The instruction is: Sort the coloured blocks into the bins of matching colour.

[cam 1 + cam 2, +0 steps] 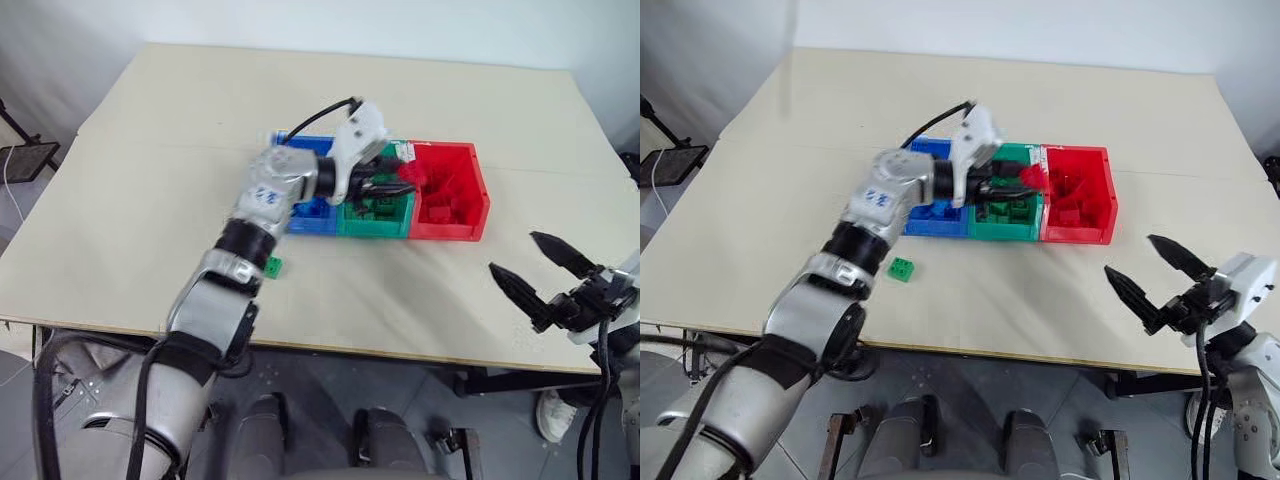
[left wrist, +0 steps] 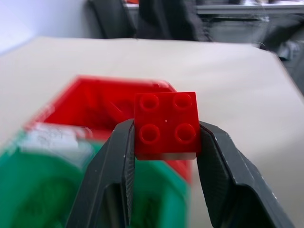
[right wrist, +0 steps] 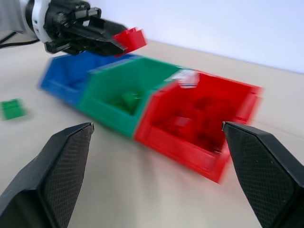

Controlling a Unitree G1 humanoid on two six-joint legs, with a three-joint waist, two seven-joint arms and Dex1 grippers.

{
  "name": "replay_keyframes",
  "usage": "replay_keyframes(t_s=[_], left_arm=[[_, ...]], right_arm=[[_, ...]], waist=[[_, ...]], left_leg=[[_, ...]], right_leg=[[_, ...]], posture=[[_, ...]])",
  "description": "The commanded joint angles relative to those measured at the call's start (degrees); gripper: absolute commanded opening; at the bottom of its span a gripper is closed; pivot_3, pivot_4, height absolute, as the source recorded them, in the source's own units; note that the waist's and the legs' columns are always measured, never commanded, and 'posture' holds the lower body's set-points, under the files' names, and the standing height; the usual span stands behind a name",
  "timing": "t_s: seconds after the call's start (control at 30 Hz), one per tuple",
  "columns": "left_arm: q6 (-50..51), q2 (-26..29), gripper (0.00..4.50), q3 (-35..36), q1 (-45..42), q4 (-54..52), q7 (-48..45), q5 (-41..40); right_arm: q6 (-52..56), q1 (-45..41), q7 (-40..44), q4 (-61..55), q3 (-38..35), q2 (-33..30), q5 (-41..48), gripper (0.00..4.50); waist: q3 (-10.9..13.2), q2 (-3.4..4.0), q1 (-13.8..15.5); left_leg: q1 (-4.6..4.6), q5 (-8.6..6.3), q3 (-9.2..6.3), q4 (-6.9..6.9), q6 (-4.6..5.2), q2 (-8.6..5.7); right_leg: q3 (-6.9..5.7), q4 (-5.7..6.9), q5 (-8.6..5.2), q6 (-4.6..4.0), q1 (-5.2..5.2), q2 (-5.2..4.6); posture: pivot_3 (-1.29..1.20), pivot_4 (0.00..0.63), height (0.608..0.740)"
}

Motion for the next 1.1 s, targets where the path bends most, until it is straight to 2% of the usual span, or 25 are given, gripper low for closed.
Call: replay_keyframes(t_s=[0.03, 0.23, 0.3, 0.4, 0.53, 0.7, 0.9, 1.03, 1.1], left_arm=[[-4.70, -3.90, 1.48, 1.04, -5.66, 9.54, 5.72, 2.44], [-7.85, -6.52, 1.48, 1.08, -6.91, 16.20, 11.92, 6.24], [-8.30, -6.81, 2.21, 1.52, -6.84, 16.67, 12.94, 6.79], [-9.78, -6.67, 3.06, 2.51, -6.42, 16.51, 11.57, 6.52], [-13.11, -4.21, 4.35, 4.63, -5.92, 15.30, 6.91, 5.37], [-18.66, 5.85, 4.43, 7.68, -0.53, 9.62, -8.54, 2.13], [-16.39, 19.62, 4.43, 11.64, 11.82, -3.46, -21.72, -3.69], [-13.31, 32.98, 4.43, 16.59, 32.13, -23.72, -27.39, -8.89], [-10.75, 36.91, 4.43, 19.29, 41.85, -33.50, -26.46, -11.01]], right_arm=[[-0.97, 2.58, -1.81, -4.70, -1.68, 0.77, -0.26, 4.50], [-1.07, 5.08, -3.99, -8.55, -2.19, 1.91, 0.65, 4.50], [-1.11, 5.39, -4.28, -9.17, -2.08, 2.15, 0.68, 4.50], [-1.18, 5.09, -4.19, -9.29, -1.27, 2.20, 0.59, 4.50], [-1.25, 3.41, -2.74, -8.24, 0.79, 1.61, 0.23, 4.50], [-2.16, -0.32, 4.42, -4.72, 6.93, -1.41, -2.10, 4.50], [-3.22, -4.99, 11.41, -0.14, 11.77, -4.29, -3.46, 4.50], [-4.04, -11.04, 17.48, 5.21, 15.39, -6.42, -4.37, 4.50], [-4.23, -12.86, 20.17, 7.03, 16.56, -7.25, -4.40, 4.50]], waist=[[0.00, 0.00, -0.02], [0.00, 0.01, -1.10], [0.01, 0.01, -0.95], [0.01, 0.01, -0.62], [0.01, 0.01, -0.54], [-0.01, 0.05, -1.75], [-0.01, 0.05, -2.04], [-0.01, 0.05, -2.80], [0.01, 0.01, -3.00]], left_leg=[[0.00, -0.03, 0.01, -0.02, 0.00, -0.01], [0.02, -0.09, 0.01, -0.16, -0.08, -0.01], [0.02, -0.08, 0.00, -0.15, -0.08, -0.01], [0.01, -0.11, 0.01, -0.10, -0.04, -0.02], [0.00, -0.12, 0.02, -0.07, -0.03, -0.02], [0.08, -0.07, 0.10, -0.24, -0.10, 0.00], [0.20, 0.01, 0.15, -0.38, -0.16, 0.02], [0.26, -0.02, 0.26, -0.24, -0.15, 0.11], [0.33, -0.02, 0.30, -0.33, -0.16, 0.16]], right_leg=[[0.00, -0.06, -0.01, 0.02, 0.00, -0.01], [0.02, -0.08, -0.03, 0.04, -0.12, 0.00], [0.02, -0.07, -0.03, 0.04, -0.12, 0.00], [0.02, -0.11, -0.03, 0.04, -0.08, 0.00], [0.02, -0.11, -0.03, 0.03, -0.05, -0.01], [0.05, -0.02, -0.03, 0.03, -0.10, 0.01], [0.04, 0.14, -0.04, 0.06, -0.13, 0.02], [0.07, 0.20, -0.04, 0.07, -0.10, 0.01], [0.07, 0.31, -0.04, 0.07, -0.11, 0.02]], posture=[[0.00, 0.150, 0.740], [0.00, 0.150, 0.740], [0.00, 0.150, 0.740], [0.00, 0.150, 0.740], [0.00, 0.150, 0.740], [0.00, 0.150, 0.740], [0.00, 0.150, 0.740], [0.00, 0.150, 0.740], [0.00, 0.150, 0.740]])
